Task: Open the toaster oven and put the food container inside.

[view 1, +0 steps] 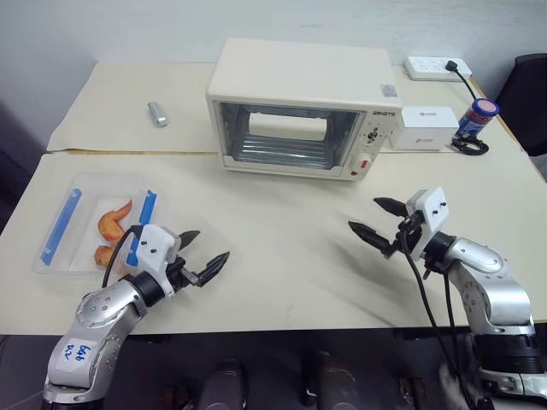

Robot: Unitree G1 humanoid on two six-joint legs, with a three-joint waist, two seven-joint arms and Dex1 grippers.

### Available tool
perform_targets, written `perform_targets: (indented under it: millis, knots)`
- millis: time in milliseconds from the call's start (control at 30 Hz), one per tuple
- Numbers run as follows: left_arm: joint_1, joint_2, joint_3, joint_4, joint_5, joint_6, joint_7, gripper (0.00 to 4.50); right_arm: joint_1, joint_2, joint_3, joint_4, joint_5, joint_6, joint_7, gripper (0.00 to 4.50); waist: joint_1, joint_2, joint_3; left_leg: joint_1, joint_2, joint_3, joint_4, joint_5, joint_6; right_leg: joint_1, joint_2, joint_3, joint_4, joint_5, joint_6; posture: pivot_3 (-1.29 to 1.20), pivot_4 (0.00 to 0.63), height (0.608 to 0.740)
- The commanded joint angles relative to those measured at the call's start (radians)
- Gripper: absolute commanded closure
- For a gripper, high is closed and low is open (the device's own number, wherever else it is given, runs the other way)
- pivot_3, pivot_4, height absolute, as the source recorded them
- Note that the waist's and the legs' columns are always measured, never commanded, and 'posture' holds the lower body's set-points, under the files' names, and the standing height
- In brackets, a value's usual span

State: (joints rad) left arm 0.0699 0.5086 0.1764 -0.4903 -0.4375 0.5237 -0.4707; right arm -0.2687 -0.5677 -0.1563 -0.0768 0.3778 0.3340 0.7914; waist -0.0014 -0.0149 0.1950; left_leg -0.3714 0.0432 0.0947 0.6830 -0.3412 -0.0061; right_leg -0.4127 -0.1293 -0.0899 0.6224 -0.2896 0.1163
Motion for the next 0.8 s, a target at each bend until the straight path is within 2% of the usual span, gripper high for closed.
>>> perform_targets:
  millis: [33, 300, 433, 533, 633, 800]
  knots:
    - [0.003, -0.006, 0.009, -0.028, -0.003, -0.003, 0.009, 0.0, -0.01, -0.011, -0.004, -0.033, 0.015, -0.001, 0.006, 0.03, 0.0, 0.0, 0.0, 0.0, 0.0, 0.0, 0.0, 0.0, 0.0, 0.0, 0.0, 0.0, 0.0, 0.0, 0.0, 0.0, 0.15, 0.74]
    - [-0.005, -0.008, 0.037, -0.095, -0.105, 0.07, -0.009, 0.0, -0.017, -0.013, 0.004, -0.066, 0.062, 0.061, 0.042, 0.03, 0.0, 0.0, 0.0, 0.0, 0.0, 0.0, 0.0, 0.0, 0.0, 0.0, 0.0, 0.0, 0.0, 0.0, 0.0, 0.0, 0.15, 0.74]
    - [-0.049, 0.019, 0.069, -0.16, -0.226, 0.159, -0.02, 0.0, -0.064, -0.001, 0.006, -0.11, 0.14, 0.145, 0.054, 0.03, -0.001, 0.0, 0.0, 0.0, 0.001, -0.002, 0.0, 0.0, 0.0, 0.0, 0.0, 0.001, 0.0, 0.0, 0.0, 0.0, 0.15, 0.74]
    - [-0.123, 0.084, 0.123, -0.218, -0.377, 0.243, -0.033, 0.0, -0.158, 0.023, 0.031, -0.099, 0.178, 0.203, 0.047, 0.03, -0.003, 0.0, 0.0, 0.0, 0.002, -0.002, 0.0, 0.0, 0.0, 0.0, 0.001, 0.001, 0.0, 0.0, 0.0, 0.0, 0.15, 0.74]
    - [-0.214, 0.19, 0.196, -0.221, -0.501, 0.302, -0.054, 0.0, -0.288, 0.073, 0.064, -0.018, 0.167, 0.206, 0.031, 0.03, -0.005, 0.0, 0.0, 0.001, 0.002, -0.003, 0.0, 0.0, -0.001, 0.0, 0.001, 0.002, 0.001, 0.0, 0.0, 0.0, 0.15, 0.74]
    - [-0.318, 0.336, 0.29, -0.167, -0.631, 0.359, -0.069, 0.0, -0.449, 0.127, 0.102, 0.16, 0.102, 0.156, 0.022, 0.03, -0.005, 0.0, 0.0, 0.0, 0.002, -0.001, 0.0, 0.0, -0.002, -0.001, 0.003, 0.002, 0.001, 0.0, -0.001, 0.0, 0.15, 0.74]
